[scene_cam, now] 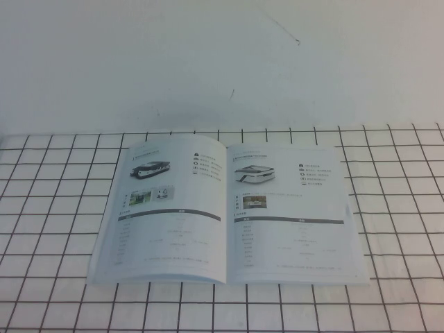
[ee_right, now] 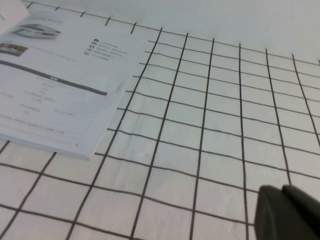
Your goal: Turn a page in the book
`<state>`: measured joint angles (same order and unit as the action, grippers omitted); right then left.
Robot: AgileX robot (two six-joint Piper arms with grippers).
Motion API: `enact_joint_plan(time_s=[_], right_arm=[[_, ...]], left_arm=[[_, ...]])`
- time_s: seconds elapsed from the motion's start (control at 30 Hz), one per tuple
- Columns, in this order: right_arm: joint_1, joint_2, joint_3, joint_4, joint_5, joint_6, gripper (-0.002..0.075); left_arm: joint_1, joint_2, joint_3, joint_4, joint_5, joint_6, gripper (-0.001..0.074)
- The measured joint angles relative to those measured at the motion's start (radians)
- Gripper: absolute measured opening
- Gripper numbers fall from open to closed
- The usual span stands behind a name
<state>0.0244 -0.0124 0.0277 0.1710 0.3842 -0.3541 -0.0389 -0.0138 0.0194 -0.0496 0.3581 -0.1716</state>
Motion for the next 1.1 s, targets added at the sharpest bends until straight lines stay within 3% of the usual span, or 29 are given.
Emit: enact_joint_plan(time_s=[0.8, 0.93, 1.1], right_arm=[[0.0, 0.0, 0.0, 0.0, -0.027, 0.0, -0.0002], [0.0, 0.0, 0.0, 0.002, -0.142, 0.001, -0.0002], [0.0, 0.0, 0.0, 0.021, -0.384, 0.011, -0.0002]], left_arm=[[0.0, 0.0, 0.002, 0.003, -0.03, 0.009, -0.0004], [0.0, 0.0, 0.009, -0.007, -0.127, 0.011, -0.0003], [0.0, 0.0, 0.009, -0.069, -0.403, 0.004, -0.0004]])
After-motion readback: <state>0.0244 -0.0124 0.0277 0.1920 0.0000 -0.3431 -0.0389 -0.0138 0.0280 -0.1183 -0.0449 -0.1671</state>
